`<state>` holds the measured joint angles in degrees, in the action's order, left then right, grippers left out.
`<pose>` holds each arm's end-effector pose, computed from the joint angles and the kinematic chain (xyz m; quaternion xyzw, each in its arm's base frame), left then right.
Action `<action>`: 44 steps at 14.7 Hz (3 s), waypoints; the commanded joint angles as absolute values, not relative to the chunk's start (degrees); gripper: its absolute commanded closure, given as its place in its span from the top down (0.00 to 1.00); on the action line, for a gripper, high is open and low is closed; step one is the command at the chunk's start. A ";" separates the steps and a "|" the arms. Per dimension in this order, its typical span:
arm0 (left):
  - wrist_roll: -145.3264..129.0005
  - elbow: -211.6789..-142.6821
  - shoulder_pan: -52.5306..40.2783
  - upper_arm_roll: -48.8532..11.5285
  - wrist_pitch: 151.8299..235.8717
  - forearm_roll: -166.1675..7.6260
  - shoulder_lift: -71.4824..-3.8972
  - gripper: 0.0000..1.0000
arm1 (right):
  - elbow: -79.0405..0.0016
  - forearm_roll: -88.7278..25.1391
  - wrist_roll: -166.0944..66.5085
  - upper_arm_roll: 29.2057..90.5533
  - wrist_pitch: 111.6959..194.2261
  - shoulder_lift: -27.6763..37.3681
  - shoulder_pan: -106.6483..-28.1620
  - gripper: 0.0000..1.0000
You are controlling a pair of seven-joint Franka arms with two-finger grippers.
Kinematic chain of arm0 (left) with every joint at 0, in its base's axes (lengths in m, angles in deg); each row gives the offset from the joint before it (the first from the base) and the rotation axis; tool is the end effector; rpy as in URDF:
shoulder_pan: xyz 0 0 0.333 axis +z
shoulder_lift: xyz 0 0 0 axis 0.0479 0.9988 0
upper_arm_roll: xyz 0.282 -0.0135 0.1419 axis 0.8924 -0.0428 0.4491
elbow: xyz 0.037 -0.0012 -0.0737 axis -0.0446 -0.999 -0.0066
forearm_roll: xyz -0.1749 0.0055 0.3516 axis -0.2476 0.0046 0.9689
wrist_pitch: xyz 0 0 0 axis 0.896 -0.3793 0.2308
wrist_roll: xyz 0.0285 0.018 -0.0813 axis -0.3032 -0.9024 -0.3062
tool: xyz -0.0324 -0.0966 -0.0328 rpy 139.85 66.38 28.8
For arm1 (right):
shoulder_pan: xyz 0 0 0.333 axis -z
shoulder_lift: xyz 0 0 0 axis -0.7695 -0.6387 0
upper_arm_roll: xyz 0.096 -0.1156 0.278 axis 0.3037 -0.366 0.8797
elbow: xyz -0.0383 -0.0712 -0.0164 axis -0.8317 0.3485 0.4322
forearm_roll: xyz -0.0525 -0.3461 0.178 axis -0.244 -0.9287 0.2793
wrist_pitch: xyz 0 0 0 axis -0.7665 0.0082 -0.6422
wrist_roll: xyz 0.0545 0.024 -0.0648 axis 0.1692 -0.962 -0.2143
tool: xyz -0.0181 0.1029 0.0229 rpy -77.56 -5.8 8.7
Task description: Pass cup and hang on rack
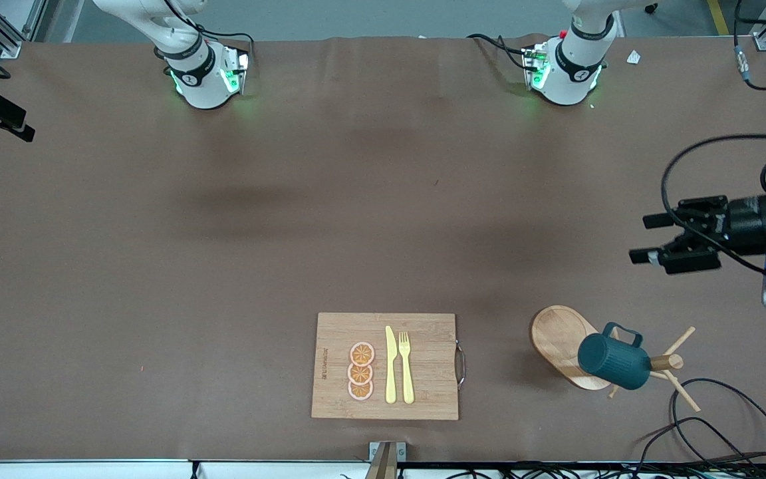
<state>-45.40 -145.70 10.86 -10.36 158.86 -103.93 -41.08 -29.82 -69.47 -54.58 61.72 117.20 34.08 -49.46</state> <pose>0.6496 -0.0618 0.5830 0.8886 0.3220 -0.1834 0.2702 0.5017 -0.0426 0.6693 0.9987 -0.0373 -0.0332 0.0019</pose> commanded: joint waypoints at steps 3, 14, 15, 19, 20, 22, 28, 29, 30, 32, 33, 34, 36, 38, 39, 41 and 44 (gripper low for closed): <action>-43.81 -147.69 10.92 -19.64 157.02 -84.92 -47.31 1.00 | -30.14 -69.69 -54.21 61.73 115.83 34.73 -49.16 1.00; -17.63 -159.54 -3.67 -6.14 158.51 -68.34 -60.66 1.00 | -30.41 -69.78 -54.21 61.64 117.50 34.37 -49.16 1.00; -16.05 -161.56 -3.58 -5.96 159.30 -68.35 -62.15 1.00 | -30.41 -69.78 -54.21 61.64 117.84 34.37 -49.25 1.00; -15.08 -168.08 -1.74 -6.14 160.97 -70.62 -66.56 1.00 | -30.41 -69.78 -54.21 61.64 117.76 34.37 -49.25 1.00; -14.55 -168.34 -0.95 -6.31 161.15 -70.80 -67.09 1.00 | -30.50 -69.78 -54.21 61.64 117.76 34.37 -49.25 1.00; -14.02 -169.22 -0.77 -6.31 161.15 -70.81 -67.96 1.00 | -30.50 -69.69 -54.30 61.64 117.67 34.46 -49.25 1.00; -13.93 -171.95 -0.77 -5.96 161.94 -70.45 -71.84 1.00 | -30.50 -69.61 -54.30 61.64 117.50 34.46 -49.25 1.00; -13.93 -171.86 -0.85 -5.96 161.94 -70.45 -71.75 1.00 | -30.50 -69.61 -54.30 61.64 117.50 34.46 -49.25 1.00; -13.49 -171.51 -0.86 -5.96 161.94 -70.80 -71.57 1.00 | -30.50 -69.61 -54.30 61.64 117.32 34.46 -49.25 1.00; -10.25 -170.55 -0.85 -5.96 161.42 -70.81 -71.22 1.00 | -30.50 -69.61 -54.30 61.64 117.41 34.46 -49.16 1.00; -9.80 -170.46 -0.77 -5.96 161.15 -70.81 -71.22 1.00 | -30.50 -69.61 -54.30 61.64 117.41 34.46 -49.16 1.00; -9.89 -170.46 -0.85 -5.96 161.15 -70.81 -71.22 1.00 | -30.50 -69.61 -54.30 61.64 117.32 34.46 -49.25 1.00; -10.50 -170.28 -0.94 -5.96 161.15 -70.46 -71.22 1.00 | -30.50 -69.61 -54.30 61.64 117.32 34.46 -49.25 1.00; -10.42 -168.44 -0.86 -6.14 161.06 -70.28 -70.17 1.00 | -30.50 -69.61 -54.30 61.64 117.32 34.46 -49.25 1.00; -10.50 -168.09 -0.77 -5.96 160.80 -70.28 -70.08 1.00 | -30.50 -69.61 -54.30 61.64 117.41 34.46 -49.25 1.00; -10.50 -168.00 -0.77 -5.87 160.45 -70.02 -70.17 1.00 | -30.50 -69.61 -54.30 61.64 117.32 34.46 -49.25 1.00; -10.85 -167.91 -0.86 -5.87 160.10 -70.02 -70.17 1.00 | -30.50 -69.61 -54.30 61.64 117.32 34.46 -49.25 1.00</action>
<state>-10.98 -169.13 -0.91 -5.99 160.94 -70.03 -70.49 -29.95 -69.47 -54.57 61.43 117.34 33.97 -49.41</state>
